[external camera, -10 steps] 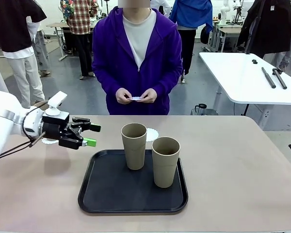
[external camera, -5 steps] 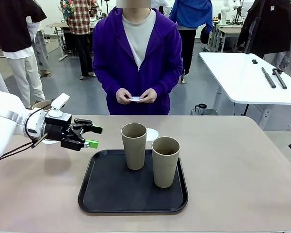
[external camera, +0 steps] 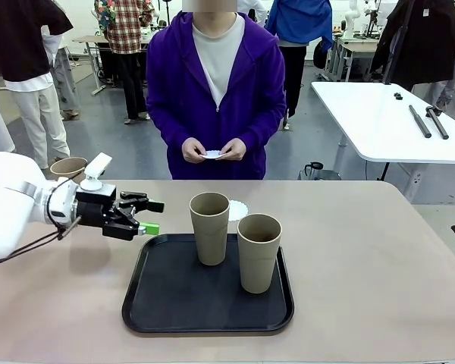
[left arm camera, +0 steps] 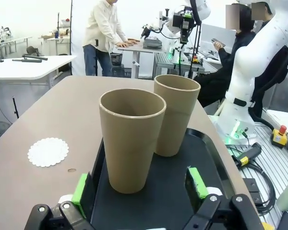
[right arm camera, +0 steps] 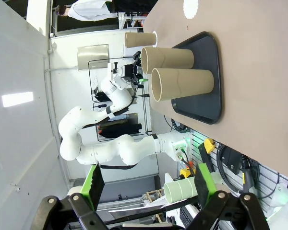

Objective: Place coasters on the table and set cups on them.
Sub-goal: Take one Reusable plastic cup from the Flat Tray and place it on a coaster set by the human.

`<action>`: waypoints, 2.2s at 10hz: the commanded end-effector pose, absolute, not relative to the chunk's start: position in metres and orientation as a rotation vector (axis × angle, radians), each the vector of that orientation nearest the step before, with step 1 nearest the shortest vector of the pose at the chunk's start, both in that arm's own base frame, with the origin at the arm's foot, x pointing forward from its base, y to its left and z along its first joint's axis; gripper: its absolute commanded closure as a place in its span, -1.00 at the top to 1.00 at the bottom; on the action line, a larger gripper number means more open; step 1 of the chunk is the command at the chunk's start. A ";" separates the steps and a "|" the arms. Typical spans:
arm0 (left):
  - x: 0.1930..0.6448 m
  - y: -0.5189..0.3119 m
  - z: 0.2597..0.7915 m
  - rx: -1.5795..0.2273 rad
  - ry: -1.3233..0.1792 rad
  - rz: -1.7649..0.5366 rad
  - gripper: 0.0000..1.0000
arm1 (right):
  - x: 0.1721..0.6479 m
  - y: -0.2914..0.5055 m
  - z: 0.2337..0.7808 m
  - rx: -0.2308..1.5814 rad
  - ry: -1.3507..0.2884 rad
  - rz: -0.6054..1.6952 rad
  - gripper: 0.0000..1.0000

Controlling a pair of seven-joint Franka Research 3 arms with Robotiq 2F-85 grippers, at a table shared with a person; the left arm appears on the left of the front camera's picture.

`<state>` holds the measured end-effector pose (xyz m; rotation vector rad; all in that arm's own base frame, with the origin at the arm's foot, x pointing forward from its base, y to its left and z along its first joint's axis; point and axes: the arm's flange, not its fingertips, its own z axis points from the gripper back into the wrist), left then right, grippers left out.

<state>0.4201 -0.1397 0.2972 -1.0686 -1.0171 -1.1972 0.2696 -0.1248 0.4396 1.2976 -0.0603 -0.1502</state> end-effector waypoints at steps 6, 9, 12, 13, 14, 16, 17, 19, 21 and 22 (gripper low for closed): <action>0.423 -0.169 0.235 -1.159 -1.145 -1.170 1.00 | 0.269 -0.124 0.440 1.308 -0.062 -0.150 1.00; 0.427 -0.188 0.230 -1.148 -1.139 -1.157 1.00 | 0.269 -0.124 0.440 1.308 -0.062 -0.150 1.00; 0.433 -0.202 0.230 -1.116 -1.137 -1.171 1.00 | 0.269 -0.124 0.440 1.308 -0.062 -0.150 1.00; 0.435 -0.206 0.229 -1.117 -1.128 -1.174 1.00 | 0.269 -0.124 0.440 1.308 -0.062 -0.150 1.00; 0.437 -0.210 0.227 -1.113 -1.125 -1.183 1.00 | 0.269 -0.124 0.440 1.308 -0.062 -0.150 1.00; 0.443 -0.215 0.225 -1.101 -1.131 -1.186 1.00 | 0.269 -0.124 0.440 1.308 -0.062 -0.150 1.00; 0.446 -0.217 0.223 -1.096 -1.126 -1.182 1.00 | 0.269 -0.124 0.440 1.308 -0.062 -0.150 1.00; 0.448 -0.221 0.219 -1.111 -1.109 -1.183 1.00 | 0.269 -0.124 0.440 1.308 -0.062 -0.150 1.00; 0.448 -0.226 0.218 -1.121 -1.106 -1.197 1.00 | 0.269 -0.124 0.440 1.308 -0.062 -0.150 1.00; 0.448 -0.230 0.218 -1.139 -1.096 -1.203 1.00 | 0.269 -0.124 0.440 1.308 -0.062 -0.150 1.00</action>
